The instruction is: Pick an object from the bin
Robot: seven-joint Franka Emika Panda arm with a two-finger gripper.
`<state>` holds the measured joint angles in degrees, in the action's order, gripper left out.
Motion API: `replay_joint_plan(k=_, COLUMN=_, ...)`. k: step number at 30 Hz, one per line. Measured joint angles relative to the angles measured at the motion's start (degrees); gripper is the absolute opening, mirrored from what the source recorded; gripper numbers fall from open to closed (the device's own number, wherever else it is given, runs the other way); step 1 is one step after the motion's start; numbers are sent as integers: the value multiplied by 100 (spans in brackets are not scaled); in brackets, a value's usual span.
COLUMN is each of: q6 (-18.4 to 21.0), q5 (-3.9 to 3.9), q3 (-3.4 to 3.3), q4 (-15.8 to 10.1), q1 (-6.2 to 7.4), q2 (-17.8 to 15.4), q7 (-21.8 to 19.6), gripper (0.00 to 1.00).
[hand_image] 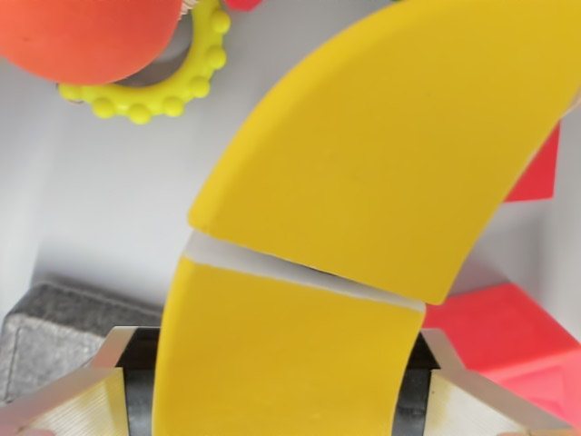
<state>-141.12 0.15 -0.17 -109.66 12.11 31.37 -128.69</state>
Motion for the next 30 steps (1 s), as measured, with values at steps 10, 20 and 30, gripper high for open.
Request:
replay_joint_plan(k=10, q6=430, q5=0, q3=0, q4=-5, q1=0, q2=-436, q7=0, gripper=0)
replay_joint_plan(k=20, q6=921, q5=0, q3=-1, q4=65, q1=0, q2=-856, q7=0, gripper=0)
replay_joint_plan(k=30, q6=1378, q5=0, q3=-1, q4=216, q1=0, q2=-1159, q7=0, gripper=0)
